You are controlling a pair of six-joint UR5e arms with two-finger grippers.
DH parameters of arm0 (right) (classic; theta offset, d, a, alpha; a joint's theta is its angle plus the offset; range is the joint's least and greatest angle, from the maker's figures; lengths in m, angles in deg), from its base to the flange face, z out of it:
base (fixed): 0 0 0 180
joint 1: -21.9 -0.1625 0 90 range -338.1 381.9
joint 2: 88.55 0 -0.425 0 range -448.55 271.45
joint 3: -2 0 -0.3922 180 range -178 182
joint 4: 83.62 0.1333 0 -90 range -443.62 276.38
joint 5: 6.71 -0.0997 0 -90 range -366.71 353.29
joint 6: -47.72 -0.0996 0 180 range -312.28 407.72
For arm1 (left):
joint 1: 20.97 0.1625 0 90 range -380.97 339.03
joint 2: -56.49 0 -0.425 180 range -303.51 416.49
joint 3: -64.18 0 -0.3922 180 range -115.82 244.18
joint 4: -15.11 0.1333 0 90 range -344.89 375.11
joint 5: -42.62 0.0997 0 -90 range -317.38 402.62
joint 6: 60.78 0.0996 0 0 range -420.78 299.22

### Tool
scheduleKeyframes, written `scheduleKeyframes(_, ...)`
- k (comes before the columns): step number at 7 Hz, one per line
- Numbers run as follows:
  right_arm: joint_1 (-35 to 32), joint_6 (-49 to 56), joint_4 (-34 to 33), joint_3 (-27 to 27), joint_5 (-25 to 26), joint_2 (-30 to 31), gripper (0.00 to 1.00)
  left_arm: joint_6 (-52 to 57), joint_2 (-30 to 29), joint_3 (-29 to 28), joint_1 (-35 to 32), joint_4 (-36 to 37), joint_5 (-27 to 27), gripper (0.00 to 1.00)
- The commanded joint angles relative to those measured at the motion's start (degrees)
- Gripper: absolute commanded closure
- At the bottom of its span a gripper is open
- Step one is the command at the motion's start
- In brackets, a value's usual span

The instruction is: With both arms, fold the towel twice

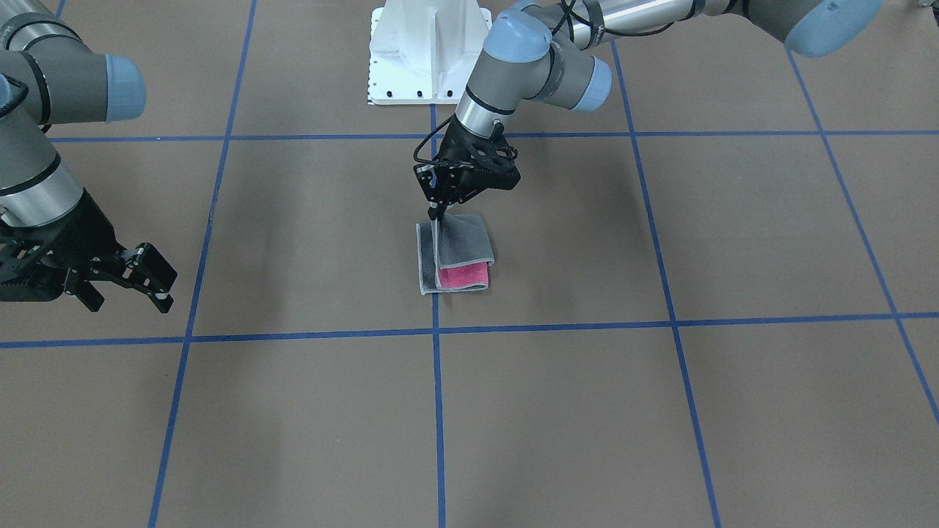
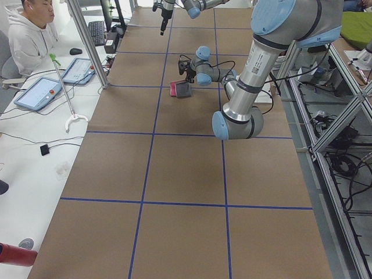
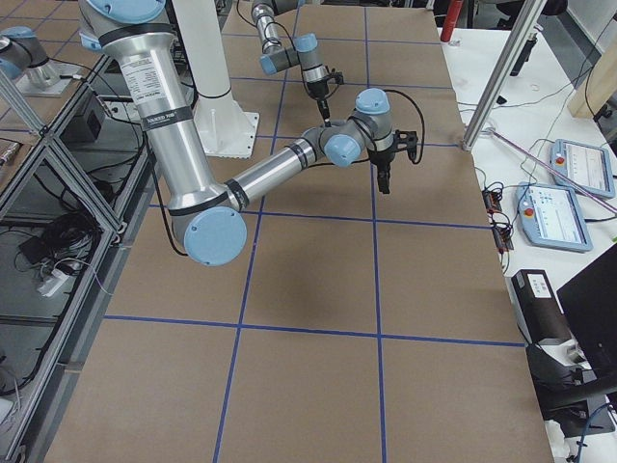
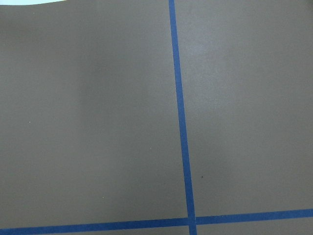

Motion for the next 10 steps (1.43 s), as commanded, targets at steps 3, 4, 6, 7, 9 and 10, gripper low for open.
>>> scheduleKeyframes(3, -0.05, 0.62, 0.00, 0.09, 0.00, -0.08, 0.00, 0.12, -0.21, 1.02, -0.60, 0.06, -0.60, 0.00)
scheduleKeyframes(4, -0.75, 0.97, -0.26, 0.44, -0.09, -0.08, 0.00, 2.47, -0.12, 1.20, -1.65, 0.58, -1.30, 0.00)
scheduleKeyframes(6, -4.24, 6.92, -0.97, 1.83, -2.18, 0.62, 0.00, 12.72, 1.89, 6.01, -7.34, 11.32, -7.51, 0.00)
scheduleKeyframes(7, -7.66, 13.39, -0.88, 2.72, -4.55, 2.80, 0.00, 21.30, 4.16, 10.04, -10.76, 19.31, -10.24, 0.00)
scheduleKeyframes(9, -15.57, 29.20, -0.71, 4.91, -8.68, 8.68, 0.00, 40.36, 14.76, 18.30, -18.66, 25.71, -14.19, 0.00)
scheduleKeyframes(10, -19.43, 36.24, -0.53, 6.40, -10.70, 11.41, 0.00, 50.64, 20.48, 19.82, -24.97, 25.37, -19.10, 0.00)
